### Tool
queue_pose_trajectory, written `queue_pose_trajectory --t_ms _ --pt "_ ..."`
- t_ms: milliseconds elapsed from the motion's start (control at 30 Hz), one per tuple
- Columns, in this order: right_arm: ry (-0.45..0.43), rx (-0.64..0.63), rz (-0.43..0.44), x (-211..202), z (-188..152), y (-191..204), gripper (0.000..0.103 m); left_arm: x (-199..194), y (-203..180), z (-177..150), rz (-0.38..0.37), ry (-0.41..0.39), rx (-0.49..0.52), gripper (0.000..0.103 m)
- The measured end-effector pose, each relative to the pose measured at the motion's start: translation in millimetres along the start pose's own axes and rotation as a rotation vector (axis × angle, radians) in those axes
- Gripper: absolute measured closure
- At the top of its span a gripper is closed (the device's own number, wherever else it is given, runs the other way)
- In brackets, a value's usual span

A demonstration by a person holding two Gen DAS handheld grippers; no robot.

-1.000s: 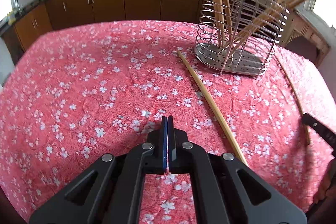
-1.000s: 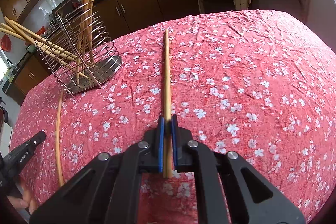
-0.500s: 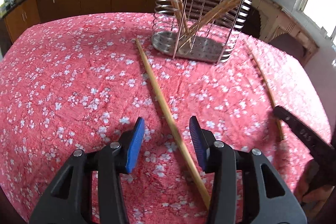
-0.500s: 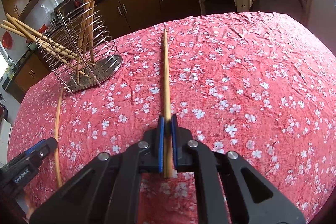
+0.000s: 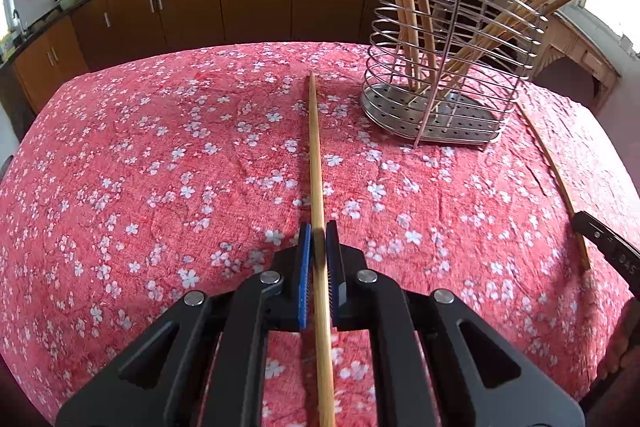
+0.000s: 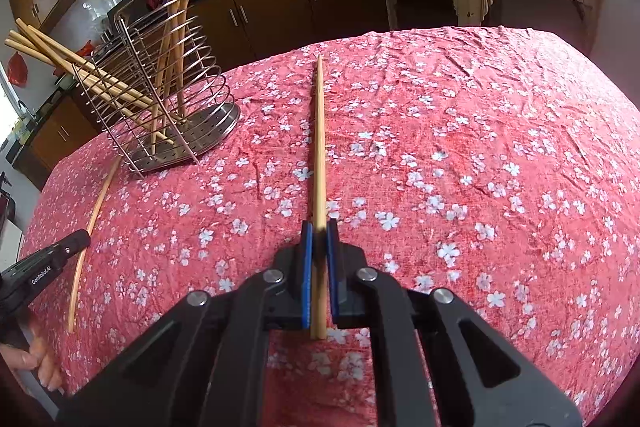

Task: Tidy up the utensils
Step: 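Close the left tool on the last chopstick while the right tool grasps another, then lift both held chopsticks upright over the wire holder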

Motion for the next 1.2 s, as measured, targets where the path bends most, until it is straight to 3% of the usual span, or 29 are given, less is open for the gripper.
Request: queue_pose_trajectory --t_ms 67,267,733,1200 --pt "0.008 -0.009 0.003 -1.7 -2.7 1.4 0.095 -6.9 3.3 -6.2 -0.012 -0.01 0.017 0.094" --pt "0.018 -0.035 -0.002 -5.6 -9.8 6.0 0.095 -17.5 1.6 -27.8 -0.038 -0.021 0.006 0.078" --pt "0.028 -0.065 -0.04 -3.1 -8.8 9.3 0.094 -15.4 0.9 -24.7 -0.023 -0.018 0.009 0.078" --pt "0.026 -0.051 -0.017 -6.1 -9.3 5.1 0.094 -15.2 -1.7 -25.2 -0.041 -0.012 0.013 0.076"
Point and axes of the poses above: each gripper's, at about its wrist camera, not at the fingertips, and x roughly the way its jaws point, y to its left, z to its top, the point moved 8 cm from there along x, roughly the way its jaws point, and after that the axes turned 14 degrees about z, right-handed, at the moved point
